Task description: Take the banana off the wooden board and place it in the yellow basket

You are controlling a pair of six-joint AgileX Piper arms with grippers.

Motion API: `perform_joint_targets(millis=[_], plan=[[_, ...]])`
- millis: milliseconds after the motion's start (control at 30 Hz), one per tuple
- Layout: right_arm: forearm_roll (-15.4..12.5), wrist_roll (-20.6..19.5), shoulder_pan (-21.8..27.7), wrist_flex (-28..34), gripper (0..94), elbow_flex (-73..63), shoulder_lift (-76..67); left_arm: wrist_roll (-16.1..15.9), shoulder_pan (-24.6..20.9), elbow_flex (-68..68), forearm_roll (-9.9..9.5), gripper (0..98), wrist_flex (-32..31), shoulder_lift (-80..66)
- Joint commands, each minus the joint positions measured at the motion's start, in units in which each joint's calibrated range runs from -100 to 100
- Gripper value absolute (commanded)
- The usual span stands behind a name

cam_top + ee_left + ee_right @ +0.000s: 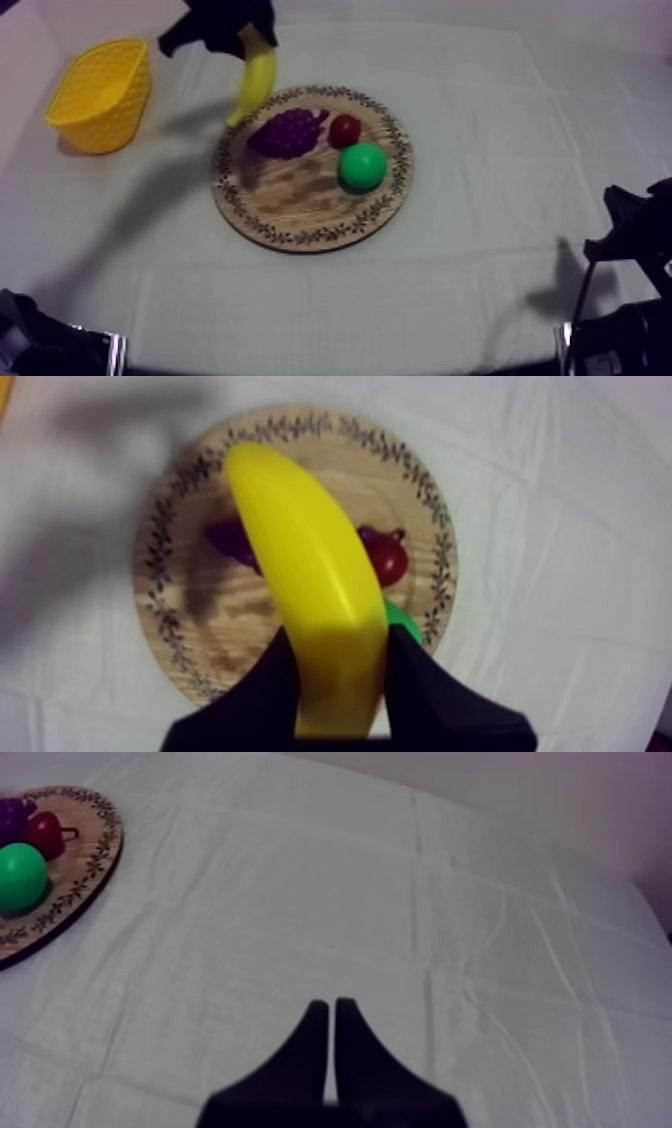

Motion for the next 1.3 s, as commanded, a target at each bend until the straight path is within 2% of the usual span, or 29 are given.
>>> perform_joint_targets(millis=[0, 300, 600, 867, 1267], plan=[[0.0, 0.0, 0.0, 0.0, 0.4, 0.0, 0.0, -0.7, -1.0, 0.1, -0.49, 12.8, 0.2, -1.9], [0.0, 0.0, 0.0, 0.0, 0.4, 0.0, 0.0, -4.2, -6.9, 3.0, -2.74, 11.5, -0.8, -6.2], [0.0, 0.0, 0.0, 0.0, 0.4, 0.0, 0.0, -10.5, -17.5, 5.5, -4.58, 9.8, -6.9, -6.4], [0.0, 0.0, 0.0, 0.0, 0.4, 0.0, 0.0, -15.5, -25.5, 1.0, -5.69, 9.4, -10.7, 0.7], [0.0, 0.0, 0.0, 0.0, 0.4, 0.0, 0.0, -18.9, -29.2, -14.2, -7.14, 9.9, -11.1, 18.7]])
